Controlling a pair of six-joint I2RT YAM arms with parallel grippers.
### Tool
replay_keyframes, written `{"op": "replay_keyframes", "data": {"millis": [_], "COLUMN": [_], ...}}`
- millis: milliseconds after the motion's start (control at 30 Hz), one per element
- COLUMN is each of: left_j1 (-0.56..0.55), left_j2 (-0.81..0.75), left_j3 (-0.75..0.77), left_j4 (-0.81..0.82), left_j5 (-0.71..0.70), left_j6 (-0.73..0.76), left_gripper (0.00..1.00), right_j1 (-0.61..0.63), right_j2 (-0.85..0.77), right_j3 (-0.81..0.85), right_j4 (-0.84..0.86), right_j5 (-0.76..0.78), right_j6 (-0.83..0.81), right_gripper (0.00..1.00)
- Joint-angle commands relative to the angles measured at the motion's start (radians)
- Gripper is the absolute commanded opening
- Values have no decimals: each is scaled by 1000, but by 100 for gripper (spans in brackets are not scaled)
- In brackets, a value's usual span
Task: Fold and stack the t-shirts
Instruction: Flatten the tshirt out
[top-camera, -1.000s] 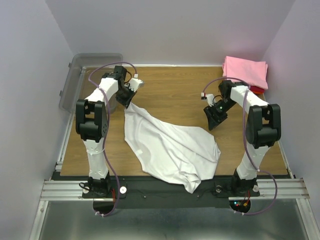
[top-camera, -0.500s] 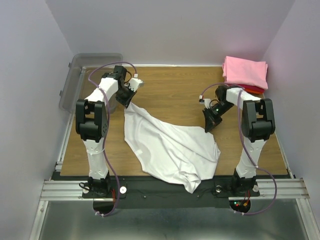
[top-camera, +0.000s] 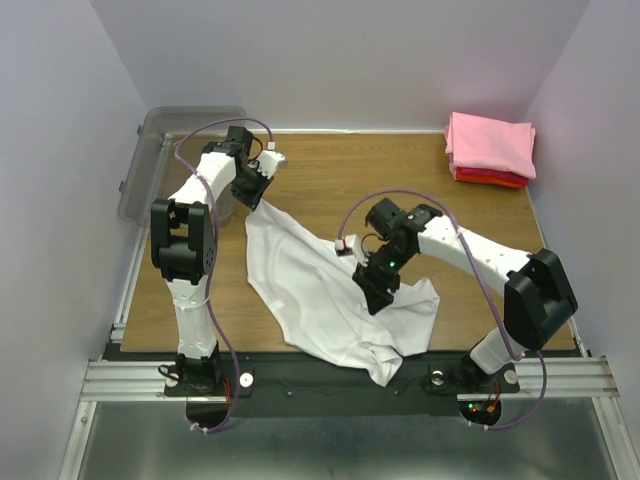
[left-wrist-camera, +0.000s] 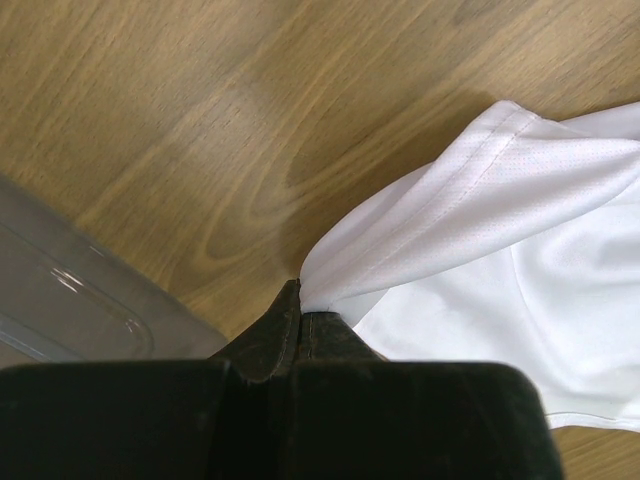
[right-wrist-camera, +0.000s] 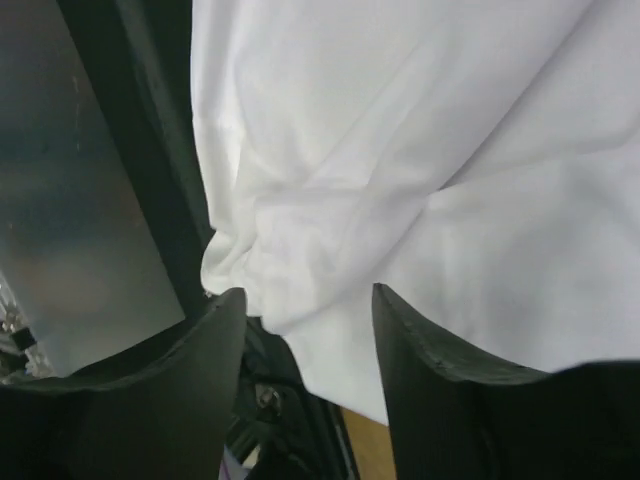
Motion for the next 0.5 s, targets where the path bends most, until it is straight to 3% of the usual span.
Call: {"op": "replay_keyframes", "data": {"millis": [0, 300, 467], "left_j1": [-1, 0, -1], "left_j2": [-21, -11, -12], "left_j3": [18, 24, 11], "left_j4": [-23, -20, -15], "left_j5": [4, 14, 11], "left_j6": [1, -9, -5], "left_gripper": [0, 0, 0], "right_j1": [16, 16, 23], "right_j2": [-54, 25, 84], "right_j3": [-61, 14, 23], "right_j4": [4, 96, 159], "right_j5": [74, 148, 140], "right_j6": [30, 164, 233], "right_gripper": [62, 56, 41]}}
